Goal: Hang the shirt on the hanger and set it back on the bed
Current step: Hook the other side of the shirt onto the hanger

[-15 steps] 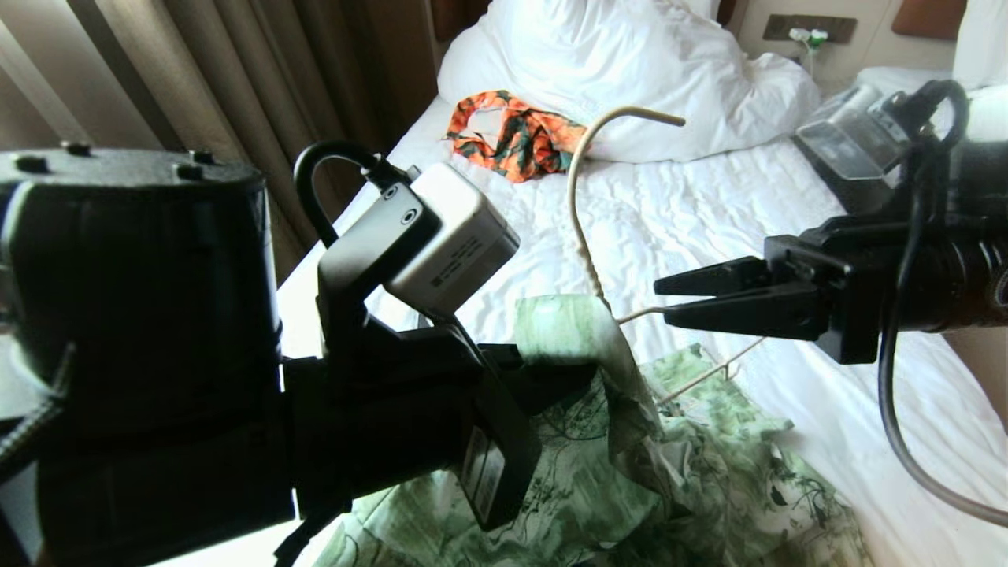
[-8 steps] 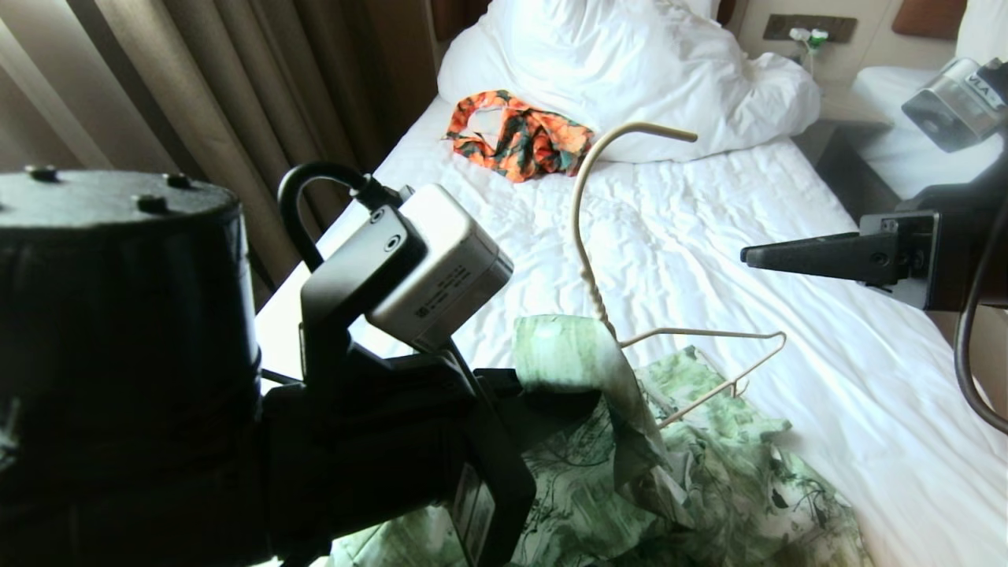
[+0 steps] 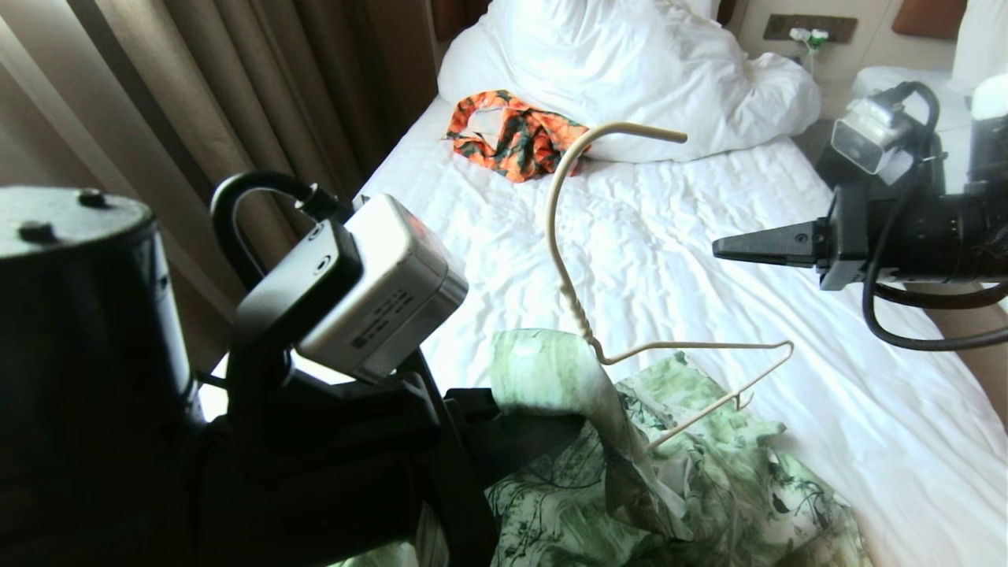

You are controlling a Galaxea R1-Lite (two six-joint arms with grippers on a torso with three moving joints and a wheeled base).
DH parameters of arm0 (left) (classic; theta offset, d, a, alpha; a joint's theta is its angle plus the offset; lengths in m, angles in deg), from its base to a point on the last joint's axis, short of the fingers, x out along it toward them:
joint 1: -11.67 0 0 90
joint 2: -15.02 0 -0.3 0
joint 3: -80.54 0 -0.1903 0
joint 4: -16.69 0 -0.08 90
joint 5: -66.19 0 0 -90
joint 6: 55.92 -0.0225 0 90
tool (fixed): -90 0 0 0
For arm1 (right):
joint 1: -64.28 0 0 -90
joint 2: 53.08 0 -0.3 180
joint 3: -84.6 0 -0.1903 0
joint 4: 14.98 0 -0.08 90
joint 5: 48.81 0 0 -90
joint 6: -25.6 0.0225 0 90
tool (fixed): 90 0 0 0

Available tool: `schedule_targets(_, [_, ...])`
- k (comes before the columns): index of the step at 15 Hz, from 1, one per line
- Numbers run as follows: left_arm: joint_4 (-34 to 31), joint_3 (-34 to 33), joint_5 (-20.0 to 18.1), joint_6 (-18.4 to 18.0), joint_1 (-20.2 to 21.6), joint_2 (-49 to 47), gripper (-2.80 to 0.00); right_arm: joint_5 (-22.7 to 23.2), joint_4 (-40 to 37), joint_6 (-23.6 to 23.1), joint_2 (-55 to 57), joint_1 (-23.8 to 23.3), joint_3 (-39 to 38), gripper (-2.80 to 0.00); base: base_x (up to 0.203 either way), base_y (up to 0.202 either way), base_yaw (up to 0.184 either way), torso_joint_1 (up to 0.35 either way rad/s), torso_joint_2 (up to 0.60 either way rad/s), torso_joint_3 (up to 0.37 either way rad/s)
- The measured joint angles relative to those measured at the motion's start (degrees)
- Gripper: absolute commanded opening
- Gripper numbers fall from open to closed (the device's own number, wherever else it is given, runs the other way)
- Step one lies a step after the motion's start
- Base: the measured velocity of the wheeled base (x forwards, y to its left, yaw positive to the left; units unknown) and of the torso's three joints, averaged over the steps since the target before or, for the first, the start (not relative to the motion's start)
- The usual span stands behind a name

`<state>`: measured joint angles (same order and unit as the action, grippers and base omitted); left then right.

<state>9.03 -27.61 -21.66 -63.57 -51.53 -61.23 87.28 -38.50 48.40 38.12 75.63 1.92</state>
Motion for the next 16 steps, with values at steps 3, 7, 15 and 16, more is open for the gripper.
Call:
schedule_targets(3, [0.02, -1.24, -0.05, 0.01, -0.78, 0.56, -2.8, -4.59, -4.34, 0.22, 5.01, 2.6, 4.37, -2.8, 0.0, 0.0, 0.0, 0.0, 0.0, 0.0])
schedule_targets(7, [1.81, -3.15, -0.22, 0.86, -1.8, 0.5, -2.8, -8.15, -4.82, -1.67, 8.88, 6.38, 6.03, -2.8, 0.0, 0.0, 0.0, 0.0, 0.0, 0.0])
schedule_targets(15, [15.37, -13.05, -0.18, 3.41, -1.9, -3.99, -2.8, -8.49, -6.88, -6.21, 11.01, 8.37, 6.37, -2.8, 0.0, 0.0, 0.0, 0.0, 0.0, 0.0])
schedule_targets(16, [18.19, -14.5, -0.17, 3.44, -1.88, -5.87, -2.8, -8.6, -7.11, -6.21, 11.82, 8.92, 6.48, -2.8, 0.0, 0.0, 0.0, 0.0, 0.0, 0.0])
